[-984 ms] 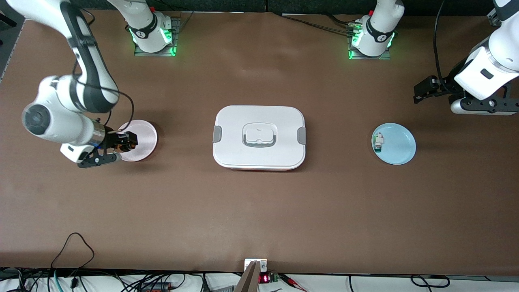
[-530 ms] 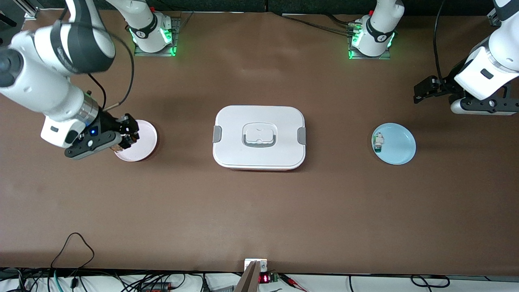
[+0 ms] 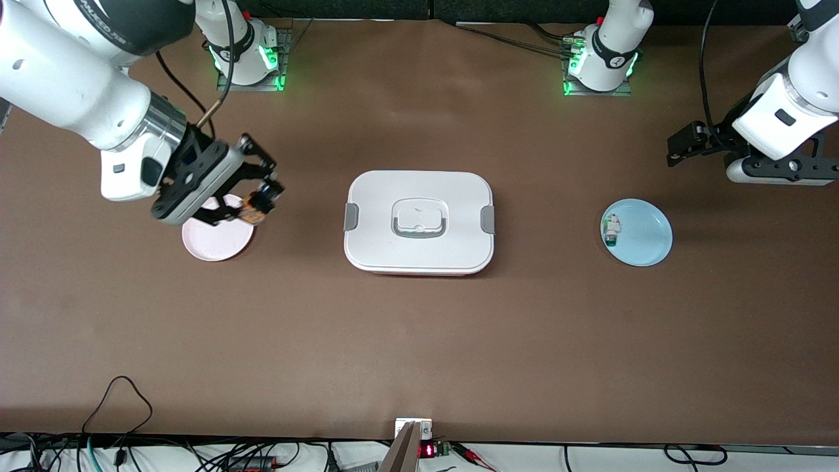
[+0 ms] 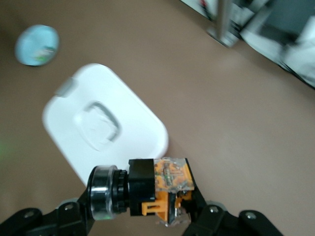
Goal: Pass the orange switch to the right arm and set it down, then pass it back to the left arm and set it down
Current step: 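Lift the orange switch over the box while the left gripper approaches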
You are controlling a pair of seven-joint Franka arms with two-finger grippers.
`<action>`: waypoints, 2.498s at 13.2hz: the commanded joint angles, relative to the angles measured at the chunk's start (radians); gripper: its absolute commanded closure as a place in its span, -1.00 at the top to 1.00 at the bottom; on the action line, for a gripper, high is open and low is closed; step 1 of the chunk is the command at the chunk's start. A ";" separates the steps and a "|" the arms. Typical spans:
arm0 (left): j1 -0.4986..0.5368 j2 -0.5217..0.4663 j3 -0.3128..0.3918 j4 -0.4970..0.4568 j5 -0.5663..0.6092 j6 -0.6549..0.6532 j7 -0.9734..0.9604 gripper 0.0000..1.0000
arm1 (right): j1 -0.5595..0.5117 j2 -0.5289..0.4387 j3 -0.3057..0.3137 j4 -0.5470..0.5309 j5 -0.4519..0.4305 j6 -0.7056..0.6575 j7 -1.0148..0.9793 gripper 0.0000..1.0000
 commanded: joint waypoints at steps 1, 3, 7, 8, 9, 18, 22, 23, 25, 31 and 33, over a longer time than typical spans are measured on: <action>-0.004 0.012 0.001 0.032 0.004 -0.023 0.004 1.00 | -0.008 0.051 -0.002 0.040 0.174 0.023 -0.266 -0.32; -0.004 0.012 0.001 0.032 0.004 -0.023 0.002 1.00 | -0.006 0.060 -0.002 0.040 0.276 0.031 -0.383 -0.32; -0.005 0.012 0.001 0.032 0.003 -0.024 0.002 1.00 | 0.014 0.115 -0.001 0.040 0.547 0.095 -0.718 -0.32; -0.005 0.012 0.000 0.032 -0.010 -0.024 0.002 1.00 | 0.015 0.126 -0.001 0.039 0.642 0.097 -0.772 -0.32; -0.004 0.012 0.001 0.032 -0.029 -0.026 0.004 1.00 | 0.018 0.138 -0.002 0.039 0.737 0.097 -0.832 -0.32; 0.010 0.073 0.006 0.021 -0.527 -0.150 0.005 1.00 | 0.139 0.269 -0.001 0.031 1.164 0.202 -1.140 -0.33; 0.053 0.159 0.009 0.015 -0.862 -0.149 -0.022 1.00 | 0.198 0.284 0.028 0.042 1.256 0.311 -1.134 -0.34; 0.060 0.176 0.010 0.006 -0.943 -0.146 -0.027 1.00 | 0.199 0.284 0.038 0.043 1.258 0.322 -1.120 -0.35; 0.086 0.217 0.010 -0.004 -1.066 -0.136 -0.018 1.00 | 0.211 0.286 0.050 0.059 1.258 0.359 -1.100 -0.37; 0.056 0.311 -0.029 -0.013 -1.347 0.054 0.044 1.00 | 0.260 0.305 0.053 0.095 1.259 0.416 -1.054 -0.38; 0.048 0.320 -0.080 -0.010 -1.396 0.123 0.045 1.00 | 0.268 0.316 0.055 0.111 1.256 0.429 -1.031 -0.38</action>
